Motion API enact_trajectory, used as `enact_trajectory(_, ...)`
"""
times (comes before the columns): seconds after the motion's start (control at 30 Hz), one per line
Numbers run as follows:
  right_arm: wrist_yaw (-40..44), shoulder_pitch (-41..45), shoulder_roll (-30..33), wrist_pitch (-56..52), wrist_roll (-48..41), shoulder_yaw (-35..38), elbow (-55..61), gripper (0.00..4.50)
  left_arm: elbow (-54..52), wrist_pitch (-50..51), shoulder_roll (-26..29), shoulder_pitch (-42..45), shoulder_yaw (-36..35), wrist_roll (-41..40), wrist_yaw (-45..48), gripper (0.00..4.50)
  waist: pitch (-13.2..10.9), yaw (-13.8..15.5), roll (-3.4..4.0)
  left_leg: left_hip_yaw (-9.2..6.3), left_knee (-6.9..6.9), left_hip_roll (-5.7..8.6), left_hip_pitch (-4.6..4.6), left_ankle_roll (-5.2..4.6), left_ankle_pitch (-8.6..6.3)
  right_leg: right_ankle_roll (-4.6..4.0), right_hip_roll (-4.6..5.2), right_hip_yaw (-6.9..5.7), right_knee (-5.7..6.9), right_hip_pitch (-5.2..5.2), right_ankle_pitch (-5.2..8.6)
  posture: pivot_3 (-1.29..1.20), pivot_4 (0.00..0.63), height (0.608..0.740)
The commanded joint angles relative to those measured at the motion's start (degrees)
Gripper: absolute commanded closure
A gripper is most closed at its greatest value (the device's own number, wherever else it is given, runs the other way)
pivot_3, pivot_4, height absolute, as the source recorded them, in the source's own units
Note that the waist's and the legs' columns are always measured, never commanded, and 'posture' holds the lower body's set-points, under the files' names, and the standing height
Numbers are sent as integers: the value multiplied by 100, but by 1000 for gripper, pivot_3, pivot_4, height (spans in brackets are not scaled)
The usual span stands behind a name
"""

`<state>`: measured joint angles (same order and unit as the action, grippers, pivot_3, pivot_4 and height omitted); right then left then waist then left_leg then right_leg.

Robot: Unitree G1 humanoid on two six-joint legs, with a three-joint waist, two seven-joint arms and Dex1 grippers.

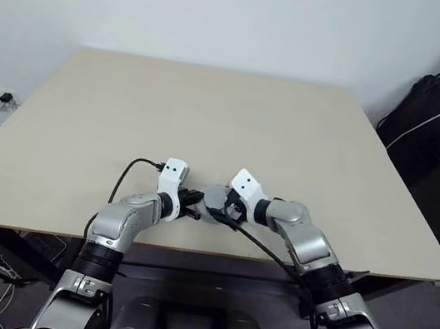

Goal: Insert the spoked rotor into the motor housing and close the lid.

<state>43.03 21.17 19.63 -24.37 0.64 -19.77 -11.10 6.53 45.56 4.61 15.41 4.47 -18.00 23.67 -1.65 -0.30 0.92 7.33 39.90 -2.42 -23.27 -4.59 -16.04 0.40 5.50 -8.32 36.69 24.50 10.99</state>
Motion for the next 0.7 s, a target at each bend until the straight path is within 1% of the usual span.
enact_trajectory(0.03, 196, -250, 317, -123, -80, 143, 253, 22, -77, 137, -64, -28, 186, -59, 97, 4500, 0, 6, 0, 0, 0, 0, 0, -1, 0, 1, 0, 0, -1, 0, 1, 0, 0, 740)
enact_trajectory(0.2, 551, -718, 710, -288, -683, 633, 1017, 22, -143, 175, -67, -94, 230, -98, 152, 4500, -3, 48, -5, -7, 0, 1, 0, -4, -3, 2, 3, -2, -11, -4, 1, 0, 0, 740)
enact_trajectory(0.27, 655, -912, 666, -381, -1219, 1043, 1440, 22, -172, 177, -70, -117, 248, -120, 176, 4500, -5, 59, -4, -11, 0, 1, -8, -4, -3, 1, 6, -4, -15, 1, 1, 0, 0, 740)
enact_trajectory(0.33, 561, -1002, 527, -595, -1621, 1388, 1687, 22, -188, 172, -73, -132, 257, -132, 185, 4500, -6, 59, -1, -14, -1, 0, -18, -4, -3, 2, 6, -3, -17, 8, 0, 0, 0, 740)
enact_trajectory(0.4, -78, -980, 60, -1203, -1998, 1843, 1706, 22, -175, 145, -110, -159, 258, -153, 200, 4500, -5, 66, -4, -21, -1, -1, -19, -4, -3, 2, 5, -7, -18, 7, 0, 0, 0, 740)
enact_trajectory(0.47, -500, -959, -242, -1610, -2151, 2058, 1684, 22, -168, 131, -138, -184, 271, -157, 206, 4500, -5, 113, -5, -30, 0, -3, -19, -2, -3, 2, 6, -12, -21, 2, 0, 0, 0, 740)
enact_trajectory(0.57, -1311, -820, -786, -2393, -2225, 2291, 1357, 22, -165, 129, -173, -234, 321, -152, 224, 4500, -3, 148, -1, -43, -1, -2, -30, -2, -3, 2, 10, -15, -35, 3, -1, 0, 0, 740)
enact_trajectory(0.63, -1632, -732, -1100, -2803, -2342, 2424, 1175, 22, -176, 134, -180, -247, 332, -151, 228, 4500, -3, 159, 2, -43, -3, -1, -37, -2, -3, 4, 10, -15, -42, 4, -3, 0, 0, 740)
enact_trajectory(0.7, -1741, -682, -1258, -3033, -2411, 2405, 1101, 22, -187, 138, -189, -253, 323, -154, 227, 4500, -3, 165, 6, -47, -4, 1, -44, -5, -5, 7, 7, -15, -53, 4, -5, 0, 0, 740)
